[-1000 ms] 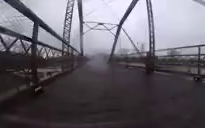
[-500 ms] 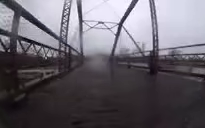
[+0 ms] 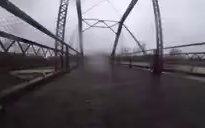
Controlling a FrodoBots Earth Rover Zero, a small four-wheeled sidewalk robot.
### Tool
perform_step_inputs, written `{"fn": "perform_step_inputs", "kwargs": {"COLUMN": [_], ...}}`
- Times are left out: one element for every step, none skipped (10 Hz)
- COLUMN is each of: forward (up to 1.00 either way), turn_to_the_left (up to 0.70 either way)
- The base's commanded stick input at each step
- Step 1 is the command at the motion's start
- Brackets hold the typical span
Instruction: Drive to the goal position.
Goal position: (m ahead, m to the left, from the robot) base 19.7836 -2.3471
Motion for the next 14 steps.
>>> {"fn": "perform_step_inputs", "kwargs": {"forward": [1.0,1.0,1.0,1.0,1.0,1.0,1.0,1.0,1.0,1.0,1.0,1.0,1.0,1.0], "turn_to_the_left": [0.0,0.0,0.0,0.0,0.0,0.0,0.0,0.0,0.0,0.0,0.0,0.0,0.0,0.0]}}
